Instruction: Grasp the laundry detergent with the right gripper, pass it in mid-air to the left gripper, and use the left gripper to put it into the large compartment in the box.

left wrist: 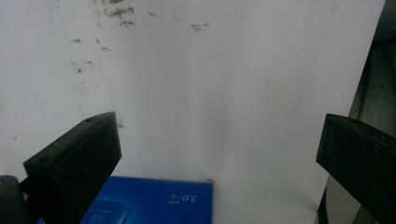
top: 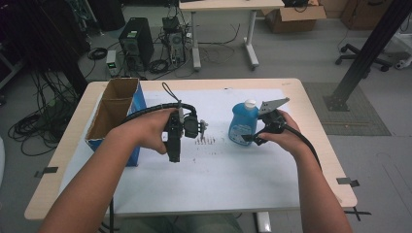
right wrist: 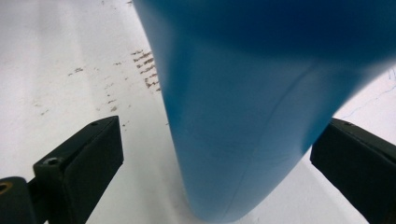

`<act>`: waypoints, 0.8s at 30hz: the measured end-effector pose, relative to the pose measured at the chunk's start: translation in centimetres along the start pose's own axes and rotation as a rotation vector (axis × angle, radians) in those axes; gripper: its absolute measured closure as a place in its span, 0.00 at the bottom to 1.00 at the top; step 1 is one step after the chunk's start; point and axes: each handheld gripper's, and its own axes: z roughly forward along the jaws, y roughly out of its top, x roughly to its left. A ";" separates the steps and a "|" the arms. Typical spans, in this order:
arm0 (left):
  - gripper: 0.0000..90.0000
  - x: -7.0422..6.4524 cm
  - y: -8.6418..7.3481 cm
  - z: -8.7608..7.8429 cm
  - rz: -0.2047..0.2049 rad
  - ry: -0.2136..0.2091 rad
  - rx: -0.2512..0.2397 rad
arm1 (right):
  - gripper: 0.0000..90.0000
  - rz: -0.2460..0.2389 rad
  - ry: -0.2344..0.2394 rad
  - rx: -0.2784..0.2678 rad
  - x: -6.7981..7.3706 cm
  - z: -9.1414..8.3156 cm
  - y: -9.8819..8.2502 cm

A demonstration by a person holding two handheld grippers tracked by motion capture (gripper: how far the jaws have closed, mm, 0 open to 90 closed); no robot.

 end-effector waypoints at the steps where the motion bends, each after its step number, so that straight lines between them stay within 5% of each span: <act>1: 0.00 0.0 0.0 0.0 0.002 0.000 0.001 | 0.03 0.000 -0.003 -0.007 0.0 0.1 -0.2; 24: 0.00 -0.1 0.2 0.1 0.001 -0.004 0.013 | 0.01 0.033 -0.034 -0.150 0.0 1.3 -1.2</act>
